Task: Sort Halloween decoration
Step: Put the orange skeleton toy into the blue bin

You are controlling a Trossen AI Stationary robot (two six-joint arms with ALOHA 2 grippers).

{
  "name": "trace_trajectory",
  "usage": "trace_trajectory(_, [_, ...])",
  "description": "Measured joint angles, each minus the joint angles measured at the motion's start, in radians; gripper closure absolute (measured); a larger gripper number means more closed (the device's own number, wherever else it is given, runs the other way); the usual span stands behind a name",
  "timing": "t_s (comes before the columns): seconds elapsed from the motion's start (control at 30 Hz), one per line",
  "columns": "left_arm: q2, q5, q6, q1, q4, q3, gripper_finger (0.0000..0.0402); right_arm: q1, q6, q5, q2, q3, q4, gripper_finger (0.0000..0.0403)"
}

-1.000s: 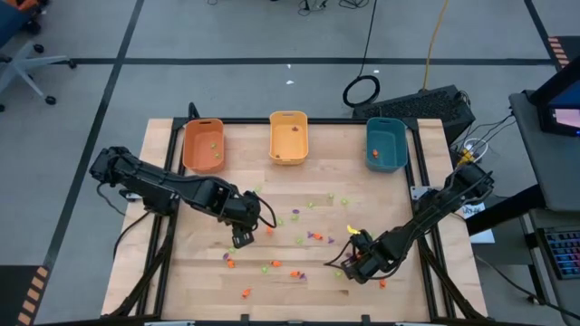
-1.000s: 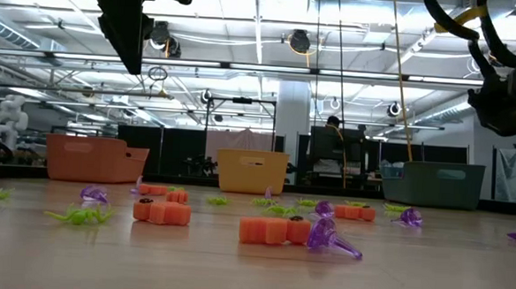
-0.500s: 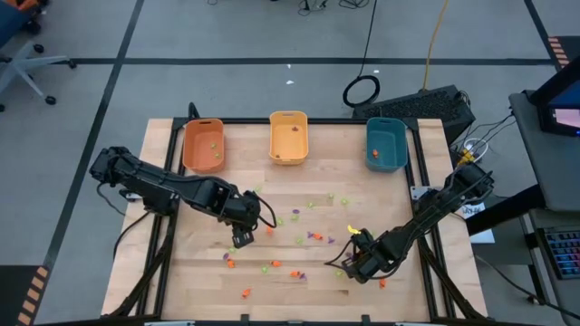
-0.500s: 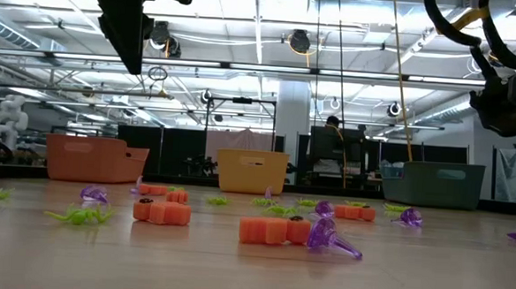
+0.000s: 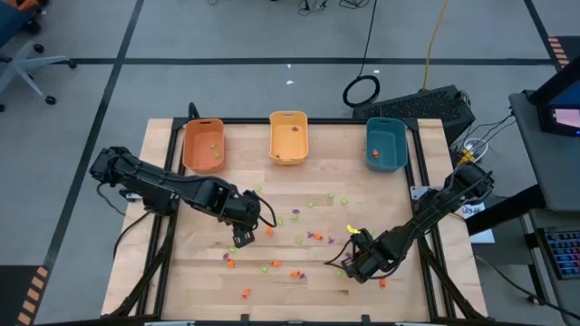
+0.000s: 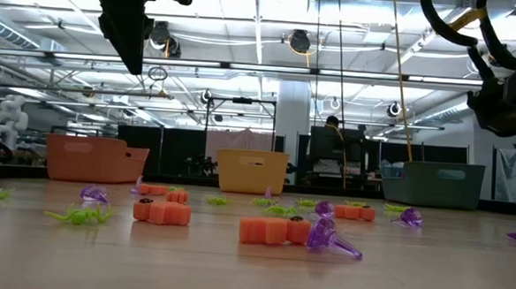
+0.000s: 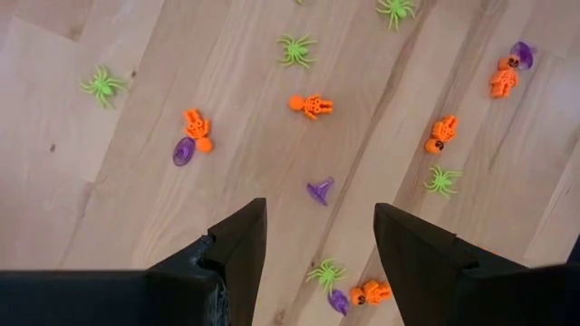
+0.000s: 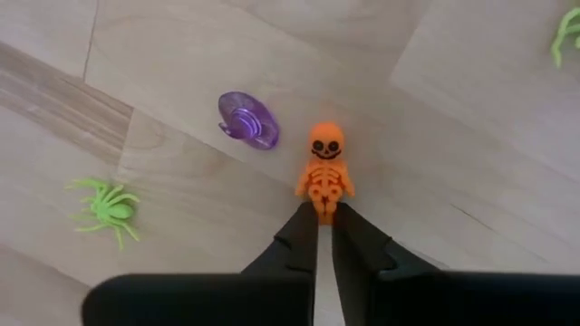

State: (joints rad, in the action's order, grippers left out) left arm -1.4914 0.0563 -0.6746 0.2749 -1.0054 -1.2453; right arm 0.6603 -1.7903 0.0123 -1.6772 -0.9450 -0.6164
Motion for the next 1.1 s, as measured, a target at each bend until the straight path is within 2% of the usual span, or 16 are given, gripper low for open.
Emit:
trace_trajectory(0.27, [0.000, 0.005, 0.001, 0.000, 0.000, 0.000, 0.0198, 0.000, 0.026, -0.013, 0.068, -0.026, -0.009, 0.0402])
trace_trajectory(0.5, [0.000, 0.007, 0.009, 0.000, 0.001, 0.000, 0.0198, 0.000, 0.109, -0.001, 0.205, -0.026, 0.008, 0.0402])
trace_trajectory(0.87, [0.000, 0.057, 0.009, -0.023, 0.014, 0.000, 0.0198, -0.054, 0.420, 0.292, 0.437, -0.026, 0.141, 0.0403])
trace_trajectory(1.1, [0.000, 0.058, -0.002, -0.064, 0.040, 0.000, 0.0198, -0.146, 0.674, 0.327, 0.551, -0.026, 0.159, 0.0403])
